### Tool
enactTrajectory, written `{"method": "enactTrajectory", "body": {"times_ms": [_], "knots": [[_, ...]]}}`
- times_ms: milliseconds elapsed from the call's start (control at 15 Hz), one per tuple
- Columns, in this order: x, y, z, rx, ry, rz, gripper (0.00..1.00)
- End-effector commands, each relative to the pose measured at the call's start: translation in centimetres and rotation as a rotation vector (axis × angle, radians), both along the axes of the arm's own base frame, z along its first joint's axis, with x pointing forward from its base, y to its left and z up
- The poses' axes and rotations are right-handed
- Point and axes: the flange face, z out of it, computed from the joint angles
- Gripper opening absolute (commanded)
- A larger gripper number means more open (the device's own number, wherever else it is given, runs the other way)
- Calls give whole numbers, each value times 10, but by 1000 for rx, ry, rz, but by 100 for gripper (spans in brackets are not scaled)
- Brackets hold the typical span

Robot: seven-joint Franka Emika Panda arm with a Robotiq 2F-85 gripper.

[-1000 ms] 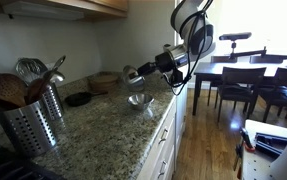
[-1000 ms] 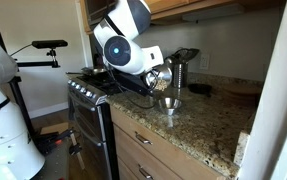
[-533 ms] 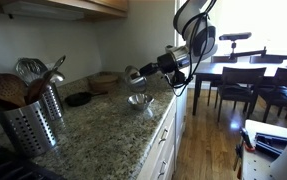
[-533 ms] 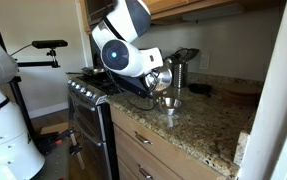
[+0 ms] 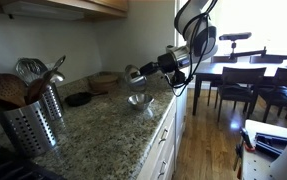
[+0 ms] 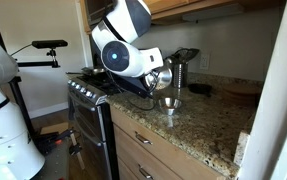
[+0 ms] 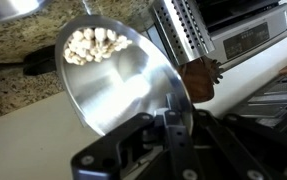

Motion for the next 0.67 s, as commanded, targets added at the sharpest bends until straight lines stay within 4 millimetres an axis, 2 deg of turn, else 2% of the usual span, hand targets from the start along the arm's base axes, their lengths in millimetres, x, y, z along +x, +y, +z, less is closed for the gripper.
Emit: {"method": "enactTrajectory", "body": {"times_ms": [0,600], "knots": [[-1,-3,5,23,-47,0,7],[15,-9,9,39,-63,19,7]]}}
